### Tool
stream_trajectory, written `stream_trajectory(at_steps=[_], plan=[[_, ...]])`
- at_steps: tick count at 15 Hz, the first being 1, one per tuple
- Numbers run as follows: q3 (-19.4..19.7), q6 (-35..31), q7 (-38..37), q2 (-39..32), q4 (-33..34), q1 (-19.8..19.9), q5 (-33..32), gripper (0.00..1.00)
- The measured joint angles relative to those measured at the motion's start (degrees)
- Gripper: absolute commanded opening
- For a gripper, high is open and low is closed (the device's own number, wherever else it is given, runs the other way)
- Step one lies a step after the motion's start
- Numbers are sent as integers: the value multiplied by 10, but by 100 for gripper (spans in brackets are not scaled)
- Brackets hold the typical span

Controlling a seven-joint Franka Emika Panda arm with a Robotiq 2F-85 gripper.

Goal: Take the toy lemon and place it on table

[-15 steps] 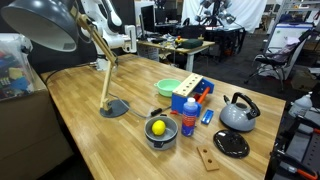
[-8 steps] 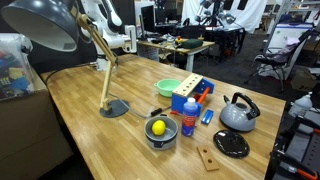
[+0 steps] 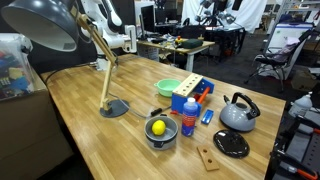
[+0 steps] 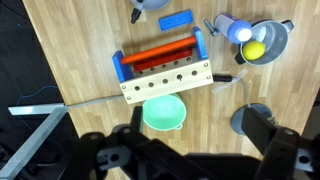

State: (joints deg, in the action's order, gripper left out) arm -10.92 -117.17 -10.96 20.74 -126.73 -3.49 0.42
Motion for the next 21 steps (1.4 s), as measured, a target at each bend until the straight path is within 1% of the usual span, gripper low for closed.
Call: stream_trajectory(at_steps=[3, 5, 8, 10, 12, 13, 15, 21], plan=[[0, 0, -10, -2, -1, -1, 1, 100], [-7, -1, -43, -9, 0, -4, 0, 100], [-43, -2, -127, -38, 8, -17, -10, 100], [-68, 0, -195, -70, 21, -24, -29, 100], [-83, 1, -253, -107, 35, -31, -54, 100], [-87, 1, -269, -127, 45, -38, -66, 100], [-88, 0, -280, -156, 63, -53, -74, 100], [-80, 1, -280, -152, 62, -56, -74, 100]])
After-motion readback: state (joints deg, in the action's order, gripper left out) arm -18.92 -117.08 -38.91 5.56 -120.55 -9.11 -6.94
